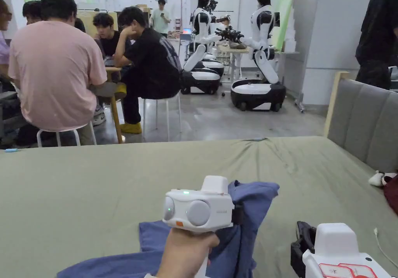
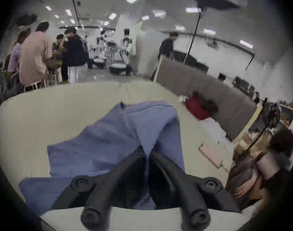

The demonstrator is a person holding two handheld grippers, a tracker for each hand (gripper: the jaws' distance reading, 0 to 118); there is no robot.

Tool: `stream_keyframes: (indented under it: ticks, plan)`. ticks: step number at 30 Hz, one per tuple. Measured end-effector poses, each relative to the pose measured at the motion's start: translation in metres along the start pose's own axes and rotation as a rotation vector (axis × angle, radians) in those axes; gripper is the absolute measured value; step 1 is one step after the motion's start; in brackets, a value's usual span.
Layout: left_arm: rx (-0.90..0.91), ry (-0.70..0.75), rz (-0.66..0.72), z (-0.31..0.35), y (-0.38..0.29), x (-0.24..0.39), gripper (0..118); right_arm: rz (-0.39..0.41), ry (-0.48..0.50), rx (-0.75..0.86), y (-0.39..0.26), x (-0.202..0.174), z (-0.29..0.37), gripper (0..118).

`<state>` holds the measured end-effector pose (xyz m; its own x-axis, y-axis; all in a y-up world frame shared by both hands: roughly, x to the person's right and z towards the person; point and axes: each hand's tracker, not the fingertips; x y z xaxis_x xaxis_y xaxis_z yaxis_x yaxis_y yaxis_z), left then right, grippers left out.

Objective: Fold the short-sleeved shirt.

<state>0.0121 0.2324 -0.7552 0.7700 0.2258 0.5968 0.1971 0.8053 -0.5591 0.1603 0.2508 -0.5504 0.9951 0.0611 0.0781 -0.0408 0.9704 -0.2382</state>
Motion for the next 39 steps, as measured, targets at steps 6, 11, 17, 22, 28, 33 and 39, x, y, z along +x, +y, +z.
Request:
stream_keyframes:
  ticks: [6,11,17,22,28,33,39]
  plan:
    - [-0.196,0.032,0.093,-0.085,-0.073,-0.005,0,-0.002,-0.047,-0.042,-0.018,0.028,0.003,0]
    - [-0.091,0.081,0.100,-0.063,-0.070,-0.017,44,0.006,-0.026,-0.075,-0.019,0.023,-0.010,0]
    - [0.158,0.152,0.023,0.067,-0.062,-0.025,98,0.023,0.077,-0.072,-0.012,-0.019,-0.020,0]
    - [0.424,0.391,-0.002,0.198,-0.111,-0.045,92,0.023,0.156,-0.045,-0.009,-0.067,-0.030,0]
    - [0.426,0.653,-0.056,0.263,-0.165,-0.073,0,0.022,0.200,-0.020,-0.003,-0.107,-0.038,0]
    - [0.338,0.617,0.003,0.263,-0.161,-0.097,0,0.041,0.220,-0.020,0.000,-0.118,-0.040,0]
    - [0.017,0.535,0.231,0.210,-0.115,-0.205,0,0.080,0.228,-0.048,-0.004,-0.117,-0.047,0]
